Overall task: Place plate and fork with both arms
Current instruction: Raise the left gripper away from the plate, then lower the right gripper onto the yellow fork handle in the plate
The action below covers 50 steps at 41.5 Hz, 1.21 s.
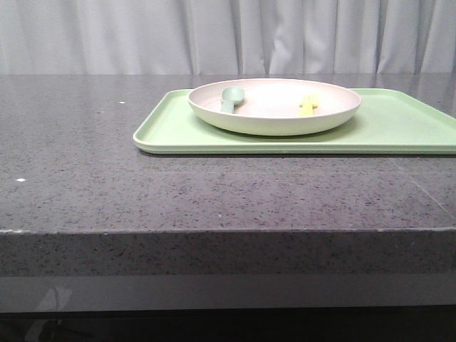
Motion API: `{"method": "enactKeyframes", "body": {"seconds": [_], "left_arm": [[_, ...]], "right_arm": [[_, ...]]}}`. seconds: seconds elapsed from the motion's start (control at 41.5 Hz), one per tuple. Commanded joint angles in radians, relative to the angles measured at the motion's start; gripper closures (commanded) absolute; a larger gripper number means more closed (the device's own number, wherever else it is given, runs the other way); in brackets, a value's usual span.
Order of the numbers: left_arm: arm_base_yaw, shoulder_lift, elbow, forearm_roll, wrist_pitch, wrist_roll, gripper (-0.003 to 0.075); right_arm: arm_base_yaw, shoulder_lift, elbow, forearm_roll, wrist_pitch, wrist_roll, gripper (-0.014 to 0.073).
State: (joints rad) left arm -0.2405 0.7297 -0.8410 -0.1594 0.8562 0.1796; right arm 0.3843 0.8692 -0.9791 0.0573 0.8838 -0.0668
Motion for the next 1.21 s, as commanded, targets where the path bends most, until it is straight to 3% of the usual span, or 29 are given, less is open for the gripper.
{"method": "enactKeyframes", "body": {"seconds": [0.0,0.096,0.338,0.482,0.675,0.892,1.181], "left_arm": [[0.003,-0.003,-0.024,-0.011,-0.060,-0.013,0.0462],[0.003,-0.003,-0.024,-0.011,-0.060,-0.013,0.0462],[0.003,-0.003,-0.024,-0.011,-0.060,-0.013,0.0461],[0.003,-0.003,-0.024,-0.011,-0.060,-0.013,0.0461],[0.003,-0.003,-0.024,-0.011,-0.060,-0.013,0.0461],[0.003,-0.003,-0.024,-0.011,-0.060,-0.013,0.0461],[0.003,-0.003,-0.024,-0.011,-0.061,-0.013,0.0461]], "right_arm": [[0.011,0.109,-0.111,0.005,-0.023,-0.016,0.0043],[0.011,0.212,-0.195,0.005,0.015,-0.016,0.0067],[0.011,0.433,-0.381,0.005,0.104,0.046,0.0255],[0.011,0.536,-0.475,0.013,0.150,0.067,0.0258],[0.011,0.630,-0.547,0.018,0.081,0.067,0.0266],[0.008,0.800,-0.729,-0.032,0.234,0.244,0.0266],[0.008,0.983,-0.919,-0.114,0.296,0.416,0.0266]]}}
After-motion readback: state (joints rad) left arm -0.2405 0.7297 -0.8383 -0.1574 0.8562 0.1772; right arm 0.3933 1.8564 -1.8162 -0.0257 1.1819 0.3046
